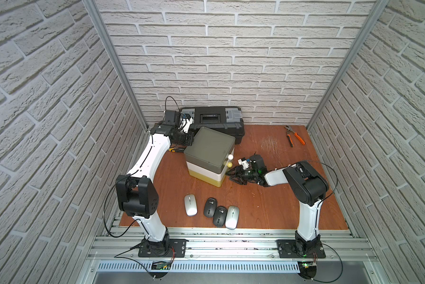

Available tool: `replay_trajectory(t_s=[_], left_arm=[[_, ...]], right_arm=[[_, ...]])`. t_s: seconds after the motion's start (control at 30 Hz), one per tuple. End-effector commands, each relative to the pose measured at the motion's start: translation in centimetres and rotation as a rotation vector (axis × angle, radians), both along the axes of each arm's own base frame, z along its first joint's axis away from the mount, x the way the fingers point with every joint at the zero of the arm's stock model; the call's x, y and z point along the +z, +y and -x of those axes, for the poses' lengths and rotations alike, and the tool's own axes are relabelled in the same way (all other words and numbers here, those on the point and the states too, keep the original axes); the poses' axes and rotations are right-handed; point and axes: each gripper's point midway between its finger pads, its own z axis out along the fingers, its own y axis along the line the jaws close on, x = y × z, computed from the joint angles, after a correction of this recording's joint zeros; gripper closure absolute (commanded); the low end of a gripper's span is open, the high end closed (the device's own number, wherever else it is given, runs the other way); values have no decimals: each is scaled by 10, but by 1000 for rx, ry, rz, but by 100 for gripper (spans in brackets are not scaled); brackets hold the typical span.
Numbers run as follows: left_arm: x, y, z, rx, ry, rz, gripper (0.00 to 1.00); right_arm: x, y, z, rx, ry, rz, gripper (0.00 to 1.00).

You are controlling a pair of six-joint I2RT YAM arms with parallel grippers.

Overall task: Take the mice out of the drawer
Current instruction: Open the drawer in the storage box.

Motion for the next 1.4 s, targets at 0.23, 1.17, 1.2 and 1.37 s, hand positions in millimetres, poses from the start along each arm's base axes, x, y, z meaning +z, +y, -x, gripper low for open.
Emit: replay_trajectory(t_s=[0.23,1.17,1.2,1.37], left_arm=[[-84,3,60,3,385,-58,100],[-87,9,54,56,390,-91,100],[-86,11,53,65,386,-97,100],[-83,21,45,116,355,-111,100]], right_arm=[[7,-5,-21,-33,-111,-25,51],[-14,-45,-33,-115,-99,-42,91],[-16,-53,-33,-129,-93,-44,90],[-24,-88,-21,-141,-47,-23,91]])
